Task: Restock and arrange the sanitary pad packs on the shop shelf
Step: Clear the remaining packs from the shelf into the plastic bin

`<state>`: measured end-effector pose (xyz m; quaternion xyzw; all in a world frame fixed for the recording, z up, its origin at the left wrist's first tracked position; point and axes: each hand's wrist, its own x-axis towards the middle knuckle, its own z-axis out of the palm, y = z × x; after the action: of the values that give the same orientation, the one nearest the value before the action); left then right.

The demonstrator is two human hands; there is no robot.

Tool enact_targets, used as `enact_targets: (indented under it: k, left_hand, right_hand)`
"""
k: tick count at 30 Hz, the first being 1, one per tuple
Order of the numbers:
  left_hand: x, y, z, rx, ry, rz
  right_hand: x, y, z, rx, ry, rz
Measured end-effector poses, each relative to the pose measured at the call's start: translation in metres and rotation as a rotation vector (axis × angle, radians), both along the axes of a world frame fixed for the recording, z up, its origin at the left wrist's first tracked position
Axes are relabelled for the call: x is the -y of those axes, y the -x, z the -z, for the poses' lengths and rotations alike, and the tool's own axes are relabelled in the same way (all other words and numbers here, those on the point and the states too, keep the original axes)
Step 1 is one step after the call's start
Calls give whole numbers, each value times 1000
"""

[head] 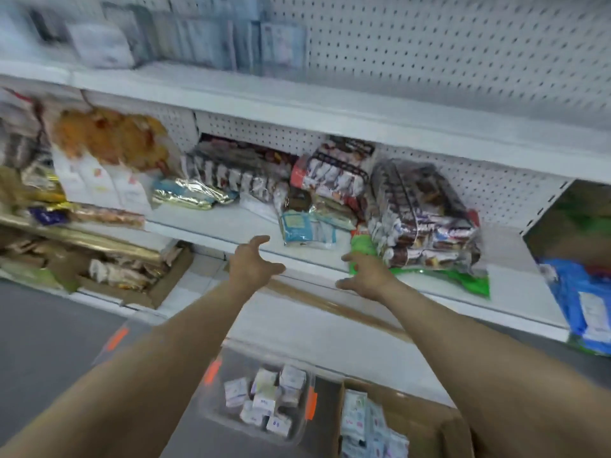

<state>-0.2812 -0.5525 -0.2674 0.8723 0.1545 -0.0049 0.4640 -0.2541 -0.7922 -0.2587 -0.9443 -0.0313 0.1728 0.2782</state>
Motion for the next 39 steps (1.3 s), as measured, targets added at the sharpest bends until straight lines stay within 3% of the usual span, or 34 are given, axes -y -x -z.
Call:
enact_targets:
  k: [8,16,31,39]
  left_hand:
    - [-35,23,-194,285,-298,-16]
    - [-87,24,-269,356,-378,-184]
    - [-240,-111,-282,282,-215,-247]
    - [-345,-205,-273,207,-118,-529]
  right_hand:
    - [-41,6,-194,361,31,-197]
    - [-65,-10,-292,533,96,-258]
    - [-189,-130,-312,514,4,-142]
    - [-285,-207,-304,475,-10,-67]
